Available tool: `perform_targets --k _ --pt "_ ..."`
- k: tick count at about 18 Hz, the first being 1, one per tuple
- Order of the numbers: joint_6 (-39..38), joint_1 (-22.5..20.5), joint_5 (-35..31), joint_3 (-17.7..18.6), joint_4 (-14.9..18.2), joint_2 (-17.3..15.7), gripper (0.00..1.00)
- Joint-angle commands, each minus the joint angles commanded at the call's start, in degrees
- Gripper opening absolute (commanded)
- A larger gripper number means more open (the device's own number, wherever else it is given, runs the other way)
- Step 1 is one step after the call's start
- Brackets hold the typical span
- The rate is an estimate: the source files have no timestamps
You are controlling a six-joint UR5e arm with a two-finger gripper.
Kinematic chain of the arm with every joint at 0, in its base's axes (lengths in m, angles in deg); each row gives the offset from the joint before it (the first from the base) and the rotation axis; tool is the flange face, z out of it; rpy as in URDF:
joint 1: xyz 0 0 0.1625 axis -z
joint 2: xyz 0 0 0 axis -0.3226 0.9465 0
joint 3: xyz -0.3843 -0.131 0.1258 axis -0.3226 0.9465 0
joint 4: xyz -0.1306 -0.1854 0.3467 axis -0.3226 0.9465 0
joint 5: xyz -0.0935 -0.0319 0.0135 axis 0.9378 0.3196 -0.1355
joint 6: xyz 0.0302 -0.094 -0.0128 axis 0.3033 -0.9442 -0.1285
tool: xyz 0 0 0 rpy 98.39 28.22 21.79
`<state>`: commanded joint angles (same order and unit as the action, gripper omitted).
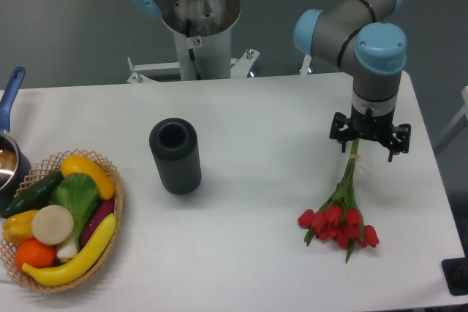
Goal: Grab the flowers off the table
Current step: 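Lower the open gripper onto the green tulip stems, then close the gripper around the tulip stems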
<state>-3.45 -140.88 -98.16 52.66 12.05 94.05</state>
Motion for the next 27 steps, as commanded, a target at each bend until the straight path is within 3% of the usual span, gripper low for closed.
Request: perform_targets --k 7,9,10,24,25,27 --pt "-0.35 -0.09 0.53 0.78 -0.35 0.09 1.0" --pt "-0.44 -0.26 0.61 2.36 -2.97 0.09 1.0" --pt "-0.44 -0.87 0.79 4.46 -5.95 0.26 1.0" --pt "6.68 -0.53 0.35 4.13 -6.59 7.47 1.0" --pt "6.68 -0.44 0.35 3.96 -6.5 7.64 0.99" --pt "6.59 -0.44 0.44 3.78 -6.5 8.08 0.8"
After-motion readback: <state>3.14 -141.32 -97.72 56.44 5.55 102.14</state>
